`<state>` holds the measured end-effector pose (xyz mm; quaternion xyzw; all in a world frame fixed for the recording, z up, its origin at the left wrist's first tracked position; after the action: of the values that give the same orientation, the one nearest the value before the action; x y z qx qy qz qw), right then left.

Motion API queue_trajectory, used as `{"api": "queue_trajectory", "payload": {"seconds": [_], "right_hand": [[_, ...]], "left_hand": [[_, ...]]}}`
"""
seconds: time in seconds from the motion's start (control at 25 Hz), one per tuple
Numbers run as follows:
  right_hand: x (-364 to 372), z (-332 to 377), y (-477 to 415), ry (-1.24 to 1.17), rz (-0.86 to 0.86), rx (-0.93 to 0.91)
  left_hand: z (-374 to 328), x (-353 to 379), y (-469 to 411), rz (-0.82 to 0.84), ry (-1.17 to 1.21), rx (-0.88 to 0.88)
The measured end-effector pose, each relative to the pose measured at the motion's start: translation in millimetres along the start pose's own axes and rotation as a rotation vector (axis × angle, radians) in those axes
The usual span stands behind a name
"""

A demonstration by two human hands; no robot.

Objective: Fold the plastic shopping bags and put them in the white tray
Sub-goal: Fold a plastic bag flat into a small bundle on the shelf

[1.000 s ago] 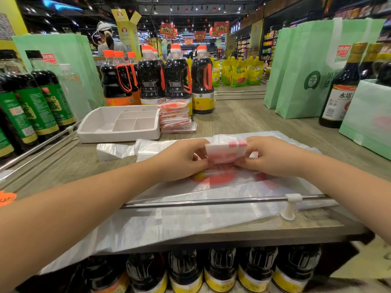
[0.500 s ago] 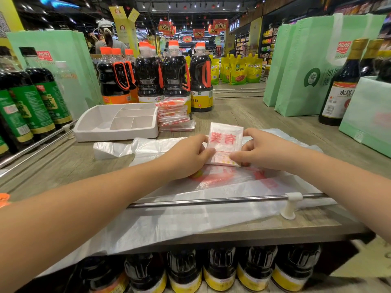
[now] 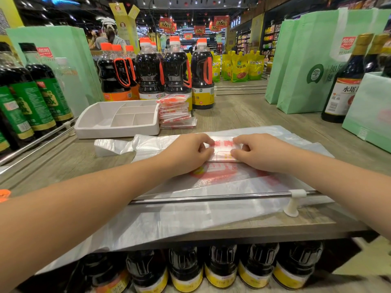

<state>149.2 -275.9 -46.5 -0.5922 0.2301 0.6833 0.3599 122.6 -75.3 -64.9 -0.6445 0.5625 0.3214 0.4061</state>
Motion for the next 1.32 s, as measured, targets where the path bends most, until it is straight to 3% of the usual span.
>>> {"api": "queue_trajectory", "payload": {"seconds": [0.16,0.24,0.48,0.68,0.92,1.12,1.2,1.32], "right_hand": [[2.9,-2.4,0.3,0.154,0.036,-0.055],[4.9,-0.4,-1.2,0.181,0.071,-0.113],[7.3,-0.1,-7.5,0.016,0.134,-0.169],[14.7,-4.1,-15.2,0.058,0.07,-0.16],[16.8,-7.5,-18.6,0.082,0.262,-0.144],[12.5,-7.4,-11.3,0.101,0.319,-0.116],[10.3,-5.4,-9.2,0.072,0.305,-0.099],[7.2,-2.5,-9.7,0.075,0.099,-0.113]], "left_hand": [[0.6,0.2,-1.6,-0.081,-0.174,0.173],[-4.4,1.4,0.1,-0.028,-0.212,0.205],[-10.5,1.4,-5.5,0.13,-0.255,0.094],[-14.3,18.7,-17.0,-0.014,-0.226,0.055],[-13.1,15.8,-13.9,0.279,-0.432,0.003],[-5.4,12.3,-9.1,0.326,-0.455,-0.036],[-5.8,12.1,-7.3,0.315,-0.441,-0.046],[-4.4,6.3,-5.1,0.306,-0.367,-0.028]]}}
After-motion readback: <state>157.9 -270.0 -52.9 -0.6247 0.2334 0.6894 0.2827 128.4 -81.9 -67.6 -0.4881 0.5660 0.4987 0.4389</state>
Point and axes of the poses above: each hand's wrist, its own y-axis away from the middle knuckle, its own x-axis out of the palm, z = x × y, the point moved 1 cm from there along -y, towards the middle knuckle, and after that the axes turned 14 degrees about -x, right-handed, at the moved point
